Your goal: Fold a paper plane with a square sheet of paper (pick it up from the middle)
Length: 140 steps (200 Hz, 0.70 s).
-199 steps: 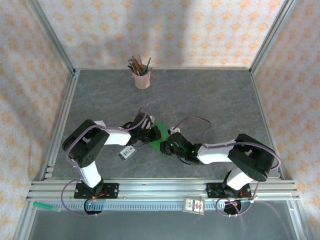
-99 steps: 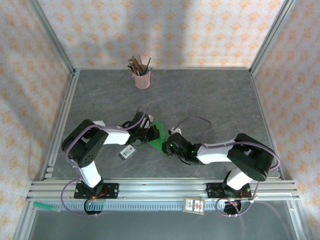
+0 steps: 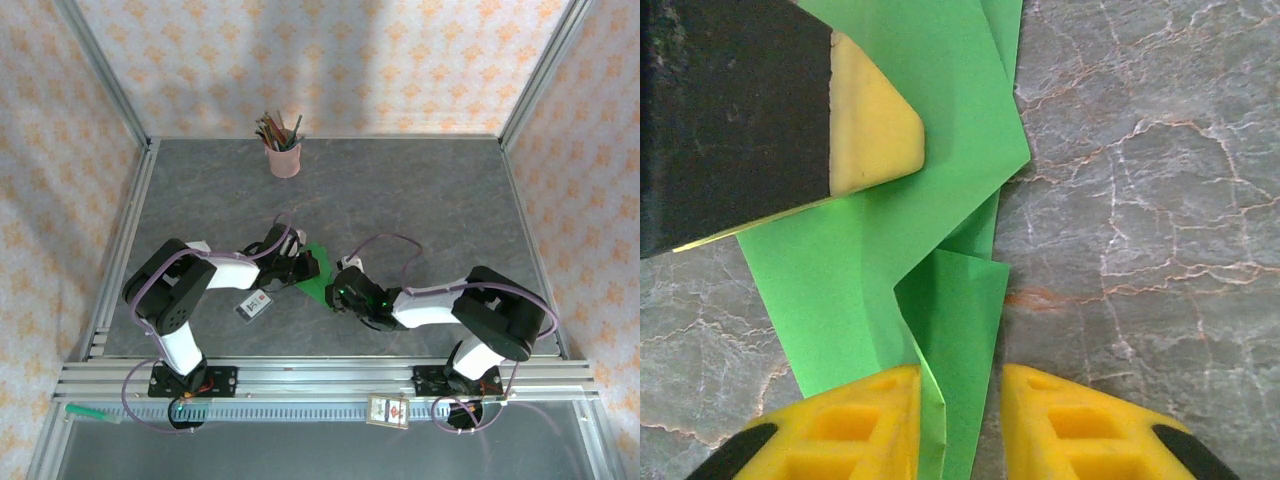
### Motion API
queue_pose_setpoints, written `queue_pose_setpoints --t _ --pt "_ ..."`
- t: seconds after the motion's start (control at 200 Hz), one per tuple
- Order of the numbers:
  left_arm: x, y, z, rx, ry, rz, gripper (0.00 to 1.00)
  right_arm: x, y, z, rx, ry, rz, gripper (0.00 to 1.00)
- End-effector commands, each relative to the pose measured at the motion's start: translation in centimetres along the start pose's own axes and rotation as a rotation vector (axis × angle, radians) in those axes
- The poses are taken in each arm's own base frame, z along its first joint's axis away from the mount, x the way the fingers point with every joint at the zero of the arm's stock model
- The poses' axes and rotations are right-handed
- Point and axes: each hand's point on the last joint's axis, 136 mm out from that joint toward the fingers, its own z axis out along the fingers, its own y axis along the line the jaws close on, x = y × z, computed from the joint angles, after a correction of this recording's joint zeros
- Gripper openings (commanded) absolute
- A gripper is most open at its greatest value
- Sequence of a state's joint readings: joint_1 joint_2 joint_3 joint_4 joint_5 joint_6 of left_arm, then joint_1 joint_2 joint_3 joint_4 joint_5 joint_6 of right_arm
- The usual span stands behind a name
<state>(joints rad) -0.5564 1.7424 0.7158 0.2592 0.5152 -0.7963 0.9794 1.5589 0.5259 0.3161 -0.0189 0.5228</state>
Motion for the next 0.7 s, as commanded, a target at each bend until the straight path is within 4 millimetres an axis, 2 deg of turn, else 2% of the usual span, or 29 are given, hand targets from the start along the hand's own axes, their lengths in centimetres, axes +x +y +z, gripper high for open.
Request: queue_pose_setpoints --t 0.0,0.255,0.475,0.696 --pt "0.9 3.5 -0.1 -0.125 0.014 -0.003 0.09 0.9 -1.6 0.2 0.079 0.036 -0.017 0.28" --pt "1.3 4.3 0.1 -0.148 0.019 -0.003 0.09 -0.3 0.7 -0.6 -0.019 0.020 -0.015 0.32" --pt "1.2 4.4 0.0 -0.153 0.015 -0.004 0.08 -1.4 1.6 -1.2 -0.050 0.003 -0.010 0.34" --pt "1.2 4.5 0.0 -0.155 0.014 -0.005 0.08 -2.8 3.2 -3.0 -0.124 -0.030 -0.027 0.34"
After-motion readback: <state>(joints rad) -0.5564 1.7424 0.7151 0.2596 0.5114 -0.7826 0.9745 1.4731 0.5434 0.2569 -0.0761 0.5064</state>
